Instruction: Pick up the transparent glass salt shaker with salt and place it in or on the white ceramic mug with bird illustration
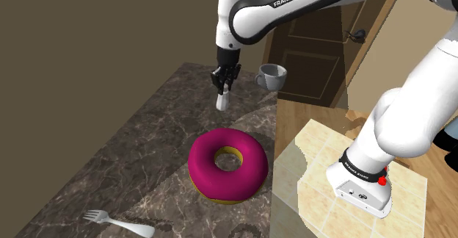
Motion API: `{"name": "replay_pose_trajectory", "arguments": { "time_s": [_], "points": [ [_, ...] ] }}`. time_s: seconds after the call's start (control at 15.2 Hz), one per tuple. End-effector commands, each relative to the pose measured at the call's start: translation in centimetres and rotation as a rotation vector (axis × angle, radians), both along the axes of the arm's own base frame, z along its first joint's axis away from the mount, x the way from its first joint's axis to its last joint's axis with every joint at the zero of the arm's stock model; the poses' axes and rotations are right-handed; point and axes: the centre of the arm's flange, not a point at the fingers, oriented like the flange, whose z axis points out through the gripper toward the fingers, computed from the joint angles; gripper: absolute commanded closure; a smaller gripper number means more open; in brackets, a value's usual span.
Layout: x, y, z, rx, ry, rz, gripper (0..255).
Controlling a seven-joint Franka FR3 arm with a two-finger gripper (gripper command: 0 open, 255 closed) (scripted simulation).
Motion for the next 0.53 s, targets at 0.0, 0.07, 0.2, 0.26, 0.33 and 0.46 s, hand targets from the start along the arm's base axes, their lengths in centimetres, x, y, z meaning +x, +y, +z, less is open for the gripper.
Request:
{"name": "replay_pose_trajectory", "arguments": {
  "time_s": [0.0, 0.07, 0.2, 0.26, 0.33, 0.46],
  "points": [
    [0.0, 0.0, 1.1, 0.000, 0.000, 0.000, 255],
    [0.0, 0.0, 1.6, 0.000, 0.000, 0.000, 255],
    [0.0, 0.0, 2.6, 0.000, 0.000, 0.000, 255],
    [0.0, 0.0, 3.2, 0.000, 0.000, 0.000, 255],
    [0.0, 0.0, 3.7, 0.000, 0.000, 0.000, 255],
    [0.0, 0.0, 4.8, 0.000, 0.000, 0.000, 255]
  ]
}}
